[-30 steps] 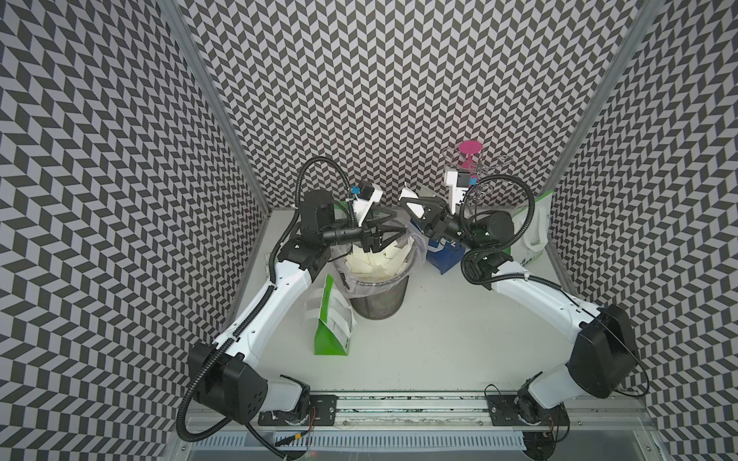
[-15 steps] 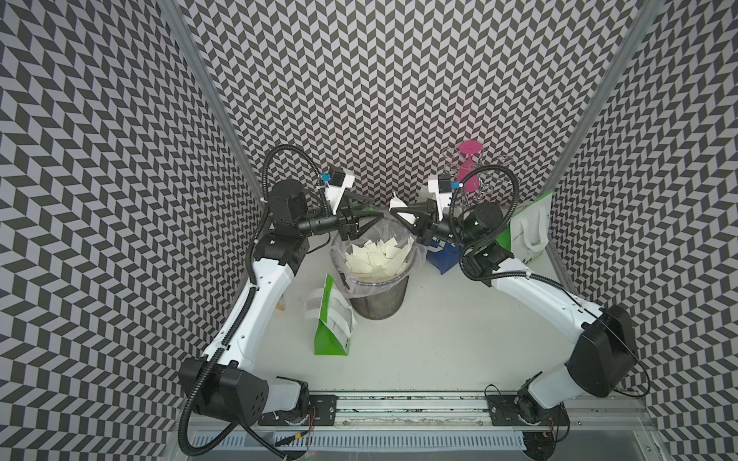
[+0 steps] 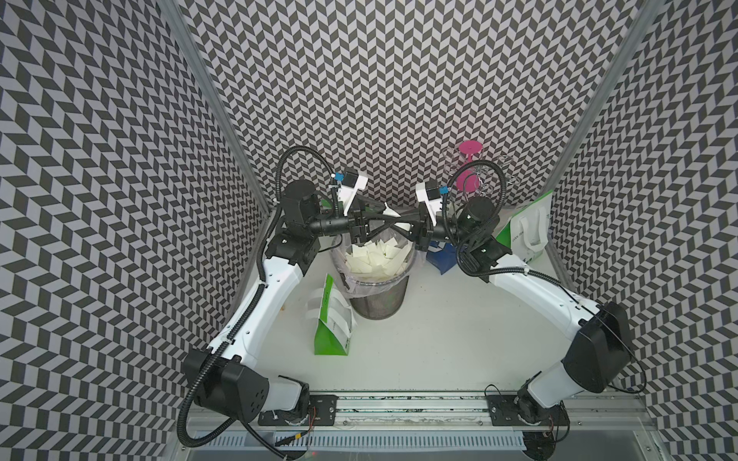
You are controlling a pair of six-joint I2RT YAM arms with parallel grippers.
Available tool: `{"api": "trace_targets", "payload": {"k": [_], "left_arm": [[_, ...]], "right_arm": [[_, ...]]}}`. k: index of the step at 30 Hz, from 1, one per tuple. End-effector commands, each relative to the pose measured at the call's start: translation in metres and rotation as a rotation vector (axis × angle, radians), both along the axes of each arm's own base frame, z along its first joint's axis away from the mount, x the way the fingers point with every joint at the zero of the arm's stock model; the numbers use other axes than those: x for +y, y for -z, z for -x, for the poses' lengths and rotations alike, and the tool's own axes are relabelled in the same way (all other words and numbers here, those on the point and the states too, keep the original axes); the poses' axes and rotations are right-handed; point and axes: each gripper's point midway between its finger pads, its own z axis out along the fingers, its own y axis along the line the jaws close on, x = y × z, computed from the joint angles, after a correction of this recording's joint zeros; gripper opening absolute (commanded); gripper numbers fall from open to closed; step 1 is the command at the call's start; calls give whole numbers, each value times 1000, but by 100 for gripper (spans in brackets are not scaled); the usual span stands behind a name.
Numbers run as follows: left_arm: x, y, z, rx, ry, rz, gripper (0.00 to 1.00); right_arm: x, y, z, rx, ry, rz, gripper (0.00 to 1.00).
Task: Shred takeout receipts and throw away
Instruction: Adjust the takeout receipt.
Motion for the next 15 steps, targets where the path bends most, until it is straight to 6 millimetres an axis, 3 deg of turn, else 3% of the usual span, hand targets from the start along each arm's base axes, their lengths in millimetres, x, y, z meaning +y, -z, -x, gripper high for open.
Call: {"api": "trace_targets", "payload": {"k": [1,7,9,11,12,15], "left_arm": [[-1,-16,6,-36,23,26,42],[-4,-9,11,-10,66,14,12],[-5,-7,12,-7,70,8,10],[-5,-7,13,-11,76,6,0],[-6,-6,12,-10,76,5,0],[-4,-9,11,-25,60,1,0]], "right_arm": [[4,-9,7,-56,-30,-6,0],[3,-11,7,-54,-29,-12,0],[3,-13,8,-58,-29,-14,0],[3,-13,7,-58,-25,-12,0],[3,-13,8,-62,-25,-8,0],[1,-9,9,-65,-27,14,15]]}}
